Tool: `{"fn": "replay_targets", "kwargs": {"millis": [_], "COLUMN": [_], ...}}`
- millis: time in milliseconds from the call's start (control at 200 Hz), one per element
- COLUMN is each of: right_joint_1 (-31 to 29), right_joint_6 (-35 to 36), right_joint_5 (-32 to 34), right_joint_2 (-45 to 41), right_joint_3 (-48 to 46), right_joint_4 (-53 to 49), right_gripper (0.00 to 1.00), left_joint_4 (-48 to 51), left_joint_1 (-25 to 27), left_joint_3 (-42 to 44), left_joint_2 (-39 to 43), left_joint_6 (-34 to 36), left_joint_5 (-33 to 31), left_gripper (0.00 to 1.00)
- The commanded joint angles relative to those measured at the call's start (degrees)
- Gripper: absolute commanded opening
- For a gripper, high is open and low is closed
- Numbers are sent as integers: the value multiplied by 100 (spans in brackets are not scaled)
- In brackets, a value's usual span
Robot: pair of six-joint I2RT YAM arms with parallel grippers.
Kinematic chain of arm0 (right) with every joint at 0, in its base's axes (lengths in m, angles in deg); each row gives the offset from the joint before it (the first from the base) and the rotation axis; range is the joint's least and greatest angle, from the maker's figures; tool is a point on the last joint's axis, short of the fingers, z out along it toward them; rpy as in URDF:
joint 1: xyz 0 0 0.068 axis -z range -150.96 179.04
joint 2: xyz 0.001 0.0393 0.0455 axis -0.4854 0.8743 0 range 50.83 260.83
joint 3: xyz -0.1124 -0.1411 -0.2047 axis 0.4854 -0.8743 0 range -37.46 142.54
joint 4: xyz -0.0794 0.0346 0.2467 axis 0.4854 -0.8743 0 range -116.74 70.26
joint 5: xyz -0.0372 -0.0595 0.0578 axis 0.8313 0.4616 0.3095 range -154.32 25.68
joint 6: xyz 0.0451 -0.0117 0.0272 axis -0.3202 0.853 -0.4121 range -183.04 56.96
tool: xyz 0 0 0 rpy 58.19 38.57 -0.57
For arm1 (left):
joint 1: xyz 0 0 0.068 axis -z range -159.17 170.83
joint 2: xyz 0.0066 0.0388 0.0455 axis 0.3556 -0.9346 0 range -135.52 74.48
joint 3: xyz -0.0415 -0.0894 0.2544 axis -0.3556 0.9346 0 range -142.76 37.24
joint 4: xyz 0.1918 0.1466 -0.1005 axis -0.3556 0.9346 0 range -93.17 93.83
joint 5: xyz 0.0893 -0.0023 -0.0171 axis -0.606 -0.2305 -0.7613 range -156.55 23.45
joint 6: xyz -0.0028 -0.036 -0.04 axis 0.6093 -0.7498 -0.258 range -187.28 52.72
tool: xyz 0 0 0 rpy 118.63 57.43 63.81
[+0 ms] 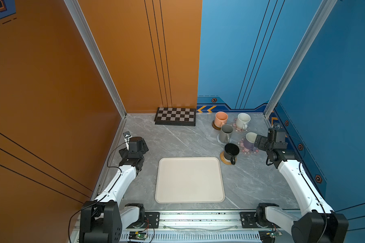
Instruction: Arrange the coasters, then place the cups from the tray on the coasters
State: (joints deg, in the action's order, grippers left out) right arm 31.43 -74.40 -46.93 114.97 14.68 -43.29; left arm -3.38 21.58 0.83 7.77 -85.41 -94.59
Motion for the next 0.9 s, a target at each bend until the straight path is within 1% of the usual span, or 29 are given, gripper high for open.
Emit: {"fn": "replay_targets", "kwargs": {"millis": [0, 50, 110, 180, 260, 420, 516, 596, 671, 801, 896], "right_joint_1": [42, 42, 48, 56, 75, 77, 25, -53, -90, -129, -228], "right_joint_6": [-80, -5, 27, -18, 15, 98, 2, 36, 80, 130, 226], "right_joint_5": [-146, -188, -194, -162, -276, -719, -865, -814, -631, -640, -541], "right_joint_2": [-114, -358, -776, -1216, -1397, -925, -633, -392, -173, 313, 701], "right_joint_3": [-445, -757, -1288, -1982, -2400, -2425, -2650, -2846, -2949, -3238, -3245], "right_joint_4": [419, 832, 1583, 2496, 2980, 3143, 3700, 4195, 4501, 5530, 5914], "right_gripper": [100, 100, 100, 100, 100, 100, 100, 100, 100, 100, 100], "left_joint_4": [-672, -751, -899, -1048, -1185, -1504, -1903, -2233, -2407, -2665, -2988], "left_joint_1": [55, 196, 353, 423, 441, 461, 470, 509, 546, 583, 575], "left_joint_3": [153, 209, 291, 406, 546, 818, 1001, 1125, 1190, 1349, 1535], "left_joint_2": [-89, -136, -189, -249, -278, -237, -219, -219, -245, -295, -377], "left_joint_6": [411, 575, 693, 639, 566, 632, 807, 1041, 1217, 1328, 1281], "left_joint_5": [-78, -242, -429, -561, -622, -626, -486, -346, -315, -316, -352], "left_gripper": [98, 98, 98, 98, 98, 98, 98, 98, 98, 98, 98]}}
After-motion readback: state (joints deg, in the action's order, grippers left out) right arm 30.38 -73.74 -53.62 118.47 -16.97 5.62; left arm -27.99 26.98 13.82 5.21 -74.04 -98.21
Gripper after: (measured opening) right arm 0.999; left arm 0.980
